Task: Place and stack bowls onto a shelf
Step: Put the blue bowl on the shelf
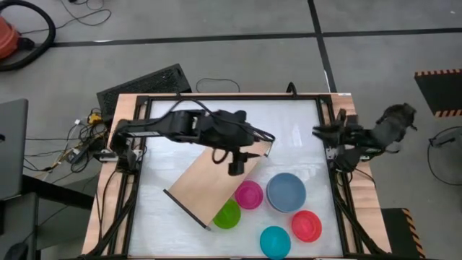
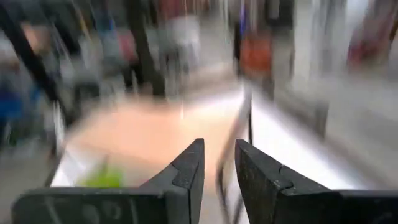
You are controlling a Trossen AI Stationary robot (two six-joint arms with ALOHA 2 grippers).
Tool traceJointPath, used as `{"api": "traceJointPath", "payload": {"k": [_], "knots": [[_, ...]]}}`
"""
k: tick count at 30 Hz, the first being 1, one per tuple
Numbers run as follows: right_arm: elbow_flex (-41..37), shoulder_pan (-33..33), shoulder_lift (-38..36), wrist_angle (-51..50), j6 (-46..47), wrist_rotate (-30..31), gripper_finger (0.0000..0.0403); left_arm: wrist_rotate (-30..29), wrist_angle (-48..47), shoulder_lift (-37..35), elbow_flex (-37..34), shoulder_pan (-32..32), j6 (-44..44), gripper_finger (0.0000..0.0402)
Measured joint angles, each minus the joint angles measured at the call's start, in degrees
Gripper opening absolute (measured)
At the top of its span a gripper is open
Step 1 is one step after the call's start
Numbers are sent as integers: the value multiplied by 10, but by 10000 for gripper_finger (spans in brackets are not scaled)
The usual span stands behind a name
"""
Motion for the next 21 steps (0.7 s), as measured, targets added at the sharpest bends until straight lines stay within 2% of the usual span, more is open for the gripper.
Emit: {"api": "traceJointPath", "payload": {"k": [3, 6, 9, 17, 21], "knots": [[87, 3, 92, -257, 247, -116, 115, -2, -20, -29, 7, 0, -21, 204], [116, 3, 169, -375, 355, -240, 115, -3, -24, -53, 8, 0, -43, 204], [109, 2, 211, -384, 368, -281, 115, -2, -25, -65, 7, 0, -55, 204], [93, 2, 293, -309, 374, -283, 118, -1, -50, -94, 7, 0, -74, 204], [92, 2, 324, -310, 404, -283, 149, 6, -63, -99, 7, 0, -75, 204]]}}
